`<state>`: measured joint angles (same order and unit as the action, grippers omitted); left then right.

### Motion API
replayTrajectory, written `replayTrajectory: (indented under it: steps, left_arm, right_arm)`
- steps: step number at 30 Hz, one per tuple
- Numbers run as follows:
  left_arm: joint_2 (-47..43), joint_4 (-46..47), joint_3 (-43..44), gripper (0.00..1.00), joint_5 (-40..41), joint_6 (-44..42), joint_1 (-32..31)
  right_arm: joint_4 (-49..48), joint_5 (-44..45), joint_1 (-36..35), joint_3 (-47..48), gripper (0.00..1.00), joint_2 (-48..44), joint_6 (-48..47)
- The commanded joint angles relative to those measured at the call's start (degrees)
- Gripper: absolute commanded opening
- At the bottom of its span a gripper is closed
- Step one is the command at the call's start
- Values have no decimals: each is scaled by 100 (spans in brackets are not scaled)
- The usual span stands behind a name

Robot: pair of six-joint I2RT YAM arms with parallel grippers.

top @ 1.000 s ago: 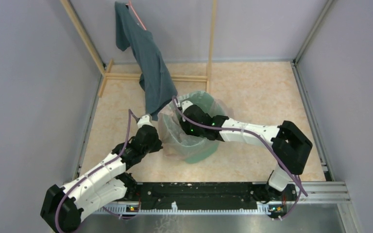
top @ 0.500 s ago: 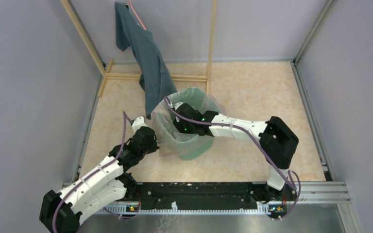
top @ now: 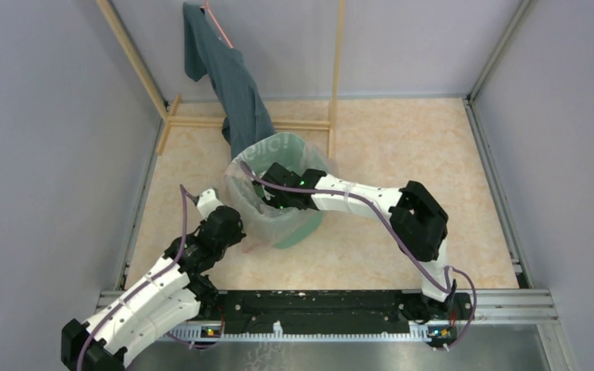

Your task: Put the trash bags into the trash bin

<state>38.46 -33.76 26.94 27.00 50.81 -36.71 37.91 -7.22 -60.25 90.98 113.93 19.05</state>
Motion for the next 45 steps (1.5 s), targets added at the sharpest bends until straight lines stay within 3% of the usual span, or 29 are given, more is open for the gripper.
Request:
replayTrajectory:
  steps: [1,6,12,16,20,25,32,36,40,45]
  left_arm:
    - [-150,-430,223,8,466,576,-16]
    - [-362,-1167,389,28,696,1345,-16]
    - [-986,-1843,774,54,727,1622,-17]
    - [-1530,-1916,1048,62,655,1270,-14]
    - [-2114,-1818,1421,81,652,691,-15]
    - [-2653,-1514,1779,93,575,-2,-17]
    - [-2730,-1242,2292,98,557,-847,-14]
    - [-2614,-835,2676,98,284,-1564,-14]
    - [-2282,-676,3199,98,36,-2171,-24]
    - [-1837,-492,3716,98,-295,-2728,-29]
  right_arm:
    - [400,289,-58,360,30,-412,-151]
    - [283,691,-57,673,41,-742,-166]
    - [506,1095,-57,1345,56,-775,-325]
    - [754,1309,-57,1828,65,-853,-480]
    - [928,1433,-57,2204,73,-1018,-597]
    - [1027,1573,-57,2322,83,-1226,-702]
    - [940,1716,-57,2274,89,-1646,-727]
    - [647,1887,50,1783,96,-2346,-734]
    - [128,1474,737,527,99,-3378,-478]
    - [-421,50,2044,-1009,99,-4430,-9]
